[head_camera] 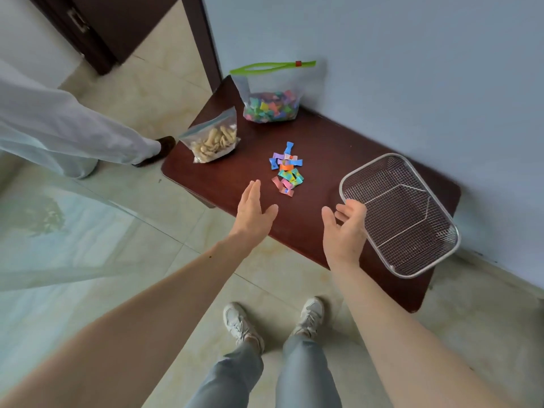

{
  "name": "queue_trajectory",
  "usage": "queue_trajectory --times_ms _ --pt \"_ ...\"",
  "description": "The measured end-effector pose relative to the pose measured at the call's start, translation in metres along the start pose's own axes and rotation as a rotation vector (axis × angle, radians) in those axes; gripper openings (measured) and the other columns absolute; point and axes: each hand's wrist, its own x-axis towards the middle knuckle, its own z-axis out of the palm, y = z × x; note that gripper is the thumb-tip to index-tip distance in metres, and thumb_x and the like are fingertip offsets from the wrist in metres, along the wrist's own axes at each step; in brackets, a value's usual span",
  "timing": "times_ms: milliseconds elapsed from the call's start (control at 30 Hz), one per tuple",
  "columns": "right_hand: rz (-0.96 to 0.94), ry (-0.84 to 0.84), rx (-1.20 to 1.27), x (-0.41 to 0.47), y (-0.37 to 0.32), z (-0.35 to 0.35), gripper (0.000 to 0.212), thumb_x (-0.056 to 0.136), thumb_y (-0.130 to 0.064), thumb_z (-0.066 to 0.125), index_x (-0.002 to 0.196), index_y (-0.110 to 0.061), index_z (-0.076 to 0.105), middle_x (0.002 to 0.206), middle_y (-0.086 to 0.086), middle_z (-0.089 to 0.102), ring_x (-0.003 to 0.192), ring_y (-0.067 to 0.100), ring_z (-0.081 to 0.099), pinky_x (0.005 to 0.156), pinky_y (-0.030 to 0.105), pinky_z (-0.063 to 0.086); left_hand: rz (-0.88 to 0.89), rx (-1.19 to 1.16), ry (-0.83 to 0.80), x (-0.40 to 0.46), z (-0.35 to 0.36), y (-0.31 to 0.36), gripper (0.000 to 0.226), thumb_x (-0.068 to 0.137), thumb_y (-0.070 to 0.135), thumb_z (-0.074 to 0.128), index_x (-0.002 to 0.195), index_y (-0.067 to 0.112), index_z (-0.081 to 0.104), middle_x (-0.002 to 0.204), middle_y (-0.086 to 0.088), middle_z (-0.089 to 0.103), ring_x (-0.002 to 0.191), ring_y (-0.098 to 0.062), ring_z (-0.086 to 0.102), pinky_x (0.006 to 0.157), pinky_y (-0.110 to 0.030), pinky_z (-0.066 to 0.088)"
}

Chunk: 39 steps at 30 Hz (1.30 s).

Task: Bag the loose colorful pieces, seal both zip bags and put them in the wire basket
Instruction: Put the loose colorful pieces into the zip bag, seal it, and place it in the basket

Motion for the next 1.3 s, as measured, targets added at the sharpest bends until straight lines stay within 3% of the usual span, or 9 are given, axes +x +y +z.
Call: queue_trajectory --times_ms 233,500,867,1000,1067,1167,1233,1300 --pt "0.016 0.010 -0.020 0.004 -0.011 0.034 0.042 0.089 -0.020 0.067 0.125 -0.006 0.049 0.118 0.011 0.065 0.105 0.020 0.064 0.095 0.048 0.051 0.026 0.051 -0.048 0.032 -0.031 0.001 0.067 0.096 0.023 0.051 0.153 0.021 0.015 0.163 0.004 0.011 0.148 -0.018 0.021 0.120 -0.041 0.025" --pt "0.066 -0.049 -0.003 0.045 -0.030 0.071 0.045 0.089 -0.021 0.067 0.128 -0.009 0.049 0.123 0.009 0.063 0.108 0.017 0.062 0.094 0.035 0.052 0.076 0.091 -0.056 0.088 -0.050 0.030 0.066 0.096 0.023 0.053 0.152 0.020 0.018 0.163 0.001 0.014 0.151 -0.018 0.012 0.121 -0.043 0.022" --pt "0.147 -0.008 0.022 0.092 -0.063 0.114 0.042 0.090 -0.021 0.066 0.127 -0.010 0.049 0.122 0.008 0.064 0.112 0.019 0.063 0.093 0.036 0.053 0.238 0.110 0.007 0.147 -0.087 0.083 0.058 0.094 0.020 0.054 0.147 0.016 0.031 0.159 -0.003 0.024 0.150 -0.018 0.011 0.117 -0.028 0.011" --pt "0.202 0.041 0.063 0.096 -0.067 0.131 0.042 0.091 -0.019 0.065 0.128 -0.007 0.049 0.123 0.009 0.063 0.113 0.020 0.062 0.079 0.016 0.048 0.377 0.112 0.098 0.175 -0.107 0.099 0.046 0.092 0.017 0.058 0.136 0.011 0.047 0.146 -0.007 0.044 0.141 -0.023 0.032 0.119 -0.034 0.022" --pt "0.226 0.068 0.086 0.096 -0.068 0.140 0.043 0.091 -0.019 0.065 0.128 -0.005 0.048 0.123 0.011 0.062 0.113 0.022 0.062 0.079 0.017 0.048 0.377 0.110 0.107 0.189 -0.117 0.104 0.044 0.093 0.020 0.056 0.136 0.011 0.048 0.148 -0.007 0.043 0.144 -0.022 0.029 0.120 -0.034 0.020" --pt "0.252 0.094 0.181 0.095 -0.071 0.154 0.045 0.092 -0.016 0.064 0.131 -0.002 0.047 0.120 0.005 0.055 0.108 0.017 0.057 0.054 0.004 0.046 0.365 0.116 0.099 0.217 -0.131 0.108 0.047 0.095 0.024 0.054 0.139 0.011 0.044 0.151 -0.006 0.041 0.146 -0.022 0.025 0.120 -0.032 0.018" --pt "0.240 0.100 0.196 0.093 -0.066 0.164 0.046 0.092 -0.018 0.065 0.132 -0.005 0.047 0.122 0.002 0.055 0.107 0.014 0.056 0.052 0.009 0.050 0.356 0.098 0.081 0.236 -0.137 0.109 0.049 0.095 0.028 0.055 0.140 0.012 0.044 0.149 -0.007 0.042 0.144 -0.023 0.029 0.119 -0.038 0.023" --pt "0.237 0.112 0.200 0.093 -0.056 0.172 0.044 0.090 -0.024 0.067 0.129 -0.015 0.048 0.125 0.000 0.057 0.105 0.010 0.059 0.060 0.030 0.061 0.322 0.086 0.036 0.253 -0.136 0.109 0.052 0.094 0.033 0.056 0.140 0.014 0.044 0.148 -0.005 0.045 0.142 -0.021 0.035 0.118 -0.038 0.027"
